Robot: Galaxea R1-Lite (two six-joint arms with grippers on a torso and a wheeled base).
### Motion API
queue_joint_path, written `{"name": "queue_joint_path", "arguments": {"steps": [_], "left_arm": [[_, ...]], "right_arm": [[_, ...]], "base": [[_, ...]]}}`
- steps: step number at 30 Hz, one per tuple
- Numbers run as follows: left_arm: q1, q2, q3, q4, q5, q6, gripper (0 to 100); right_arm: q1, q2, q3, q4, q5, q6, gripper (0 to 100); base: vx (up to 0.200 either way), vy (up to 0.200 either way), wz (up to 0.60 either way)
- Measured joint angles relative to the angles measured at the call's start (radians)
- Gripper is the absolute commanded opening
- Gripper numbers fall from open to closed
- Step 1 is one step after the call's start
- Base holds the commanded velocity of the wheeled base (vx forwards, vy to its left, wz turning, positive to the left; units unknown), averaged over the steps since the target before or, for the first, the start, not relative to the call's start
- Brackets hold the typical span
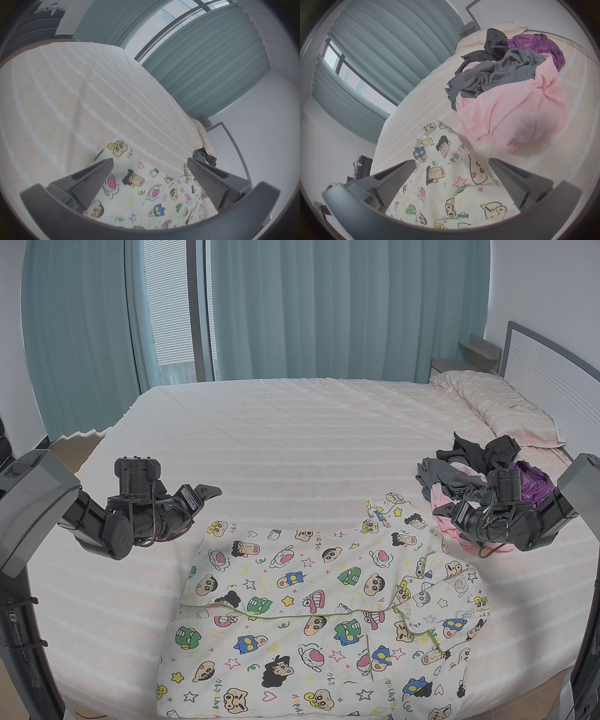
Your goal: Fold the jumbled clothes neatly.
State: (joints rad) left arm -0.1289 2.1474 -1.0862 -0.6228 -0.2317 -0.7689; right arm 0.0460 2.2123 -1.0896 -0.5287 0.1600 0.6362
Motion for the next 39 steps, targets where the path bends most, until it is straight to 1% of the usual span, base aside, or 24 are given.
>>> {"name": "queue_joint_path", "arguments": {"steps": [7,12,20,30,31,39], "left_arm": [[0.022,0.148,-0.225,0.118,-0.025,0.045,100],[0.041,0.236,-0.328,0.149,-0.034,0.058,100],[0.051,0.331,-0.408,0.153,-0.039,0.075,100],[0.039,0.385,-0.46,0.168,-0.041,0.077,100],[0.038,0.39,-0.467,0.175,-0.041,0.077,0],[0.044,0.41,-0.493,0.189,-0.038,0.078,0]], "right_arm": [[0.01,-0.03,0.052,-0.003,0.009,-0.001,100],[0.018,-0.048,0.076,-0.006,0.011,-0.001,100],[0.027,-0.06,0.098,-0.008,0.01,0.0,100],[0.029,-0.061,0.103,-0.008,0.009,0.001,100],[0.029,-0.061,0.103,-0.008,0.009,0.001,100],[0.027,-0.057,0.101,-0.008,0.006,0.001,100]], "base": [[0.0,0.0,0.0],[0.0,0.0,0.0],[0.0,0.0,0.0],[0.0,0.0,0.0],[0.0,0.0,0.0],[0.0,0.0,0.0]]}}
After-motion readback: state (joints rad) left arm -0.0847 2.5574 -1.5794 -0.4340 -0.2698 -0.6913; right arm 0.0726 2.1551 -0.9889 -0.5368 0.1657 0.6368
